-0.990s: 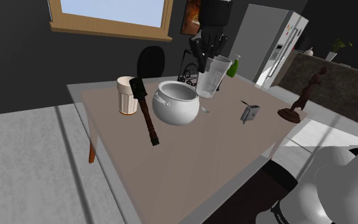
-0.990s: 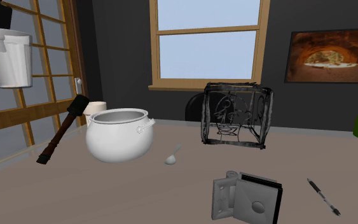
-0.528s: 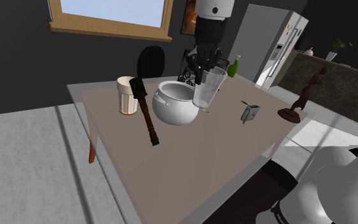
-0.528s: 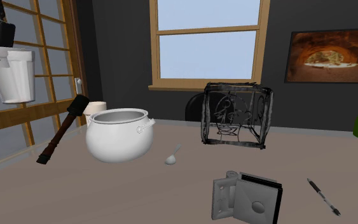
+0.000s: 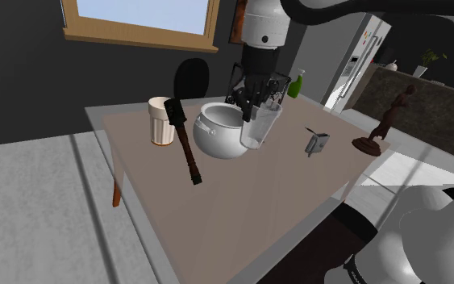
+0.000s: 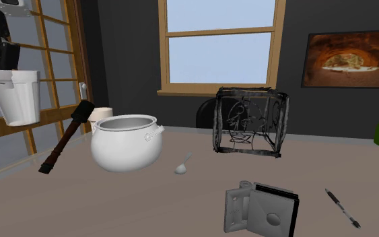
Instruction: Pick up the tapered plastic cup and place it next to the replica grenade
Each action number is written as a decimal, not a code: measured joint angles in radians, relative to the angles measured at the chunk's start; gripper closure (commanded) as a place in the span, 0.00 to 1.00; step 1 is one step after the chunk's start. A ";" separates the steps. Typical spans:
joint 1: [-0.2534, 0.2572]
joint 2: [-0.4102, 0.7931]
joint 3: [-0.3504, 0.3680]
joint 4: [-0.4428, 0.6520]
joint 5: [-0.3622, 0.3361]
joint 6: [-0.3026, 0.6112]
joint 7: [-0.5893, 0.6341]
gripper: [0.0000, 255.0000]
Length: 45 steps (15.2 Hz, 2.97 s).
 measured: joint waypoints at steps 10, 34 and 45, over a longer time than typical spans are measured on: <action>0.002 0.000 0.002 -0.137 0.000 0.136 0.013 1.00; 0.001 0.092 0.011 -0.373 -0.024 0.460 0.058 1.00; -0.001 0.116 0.011 -0.397 -0.031 0.509 0.066 0.00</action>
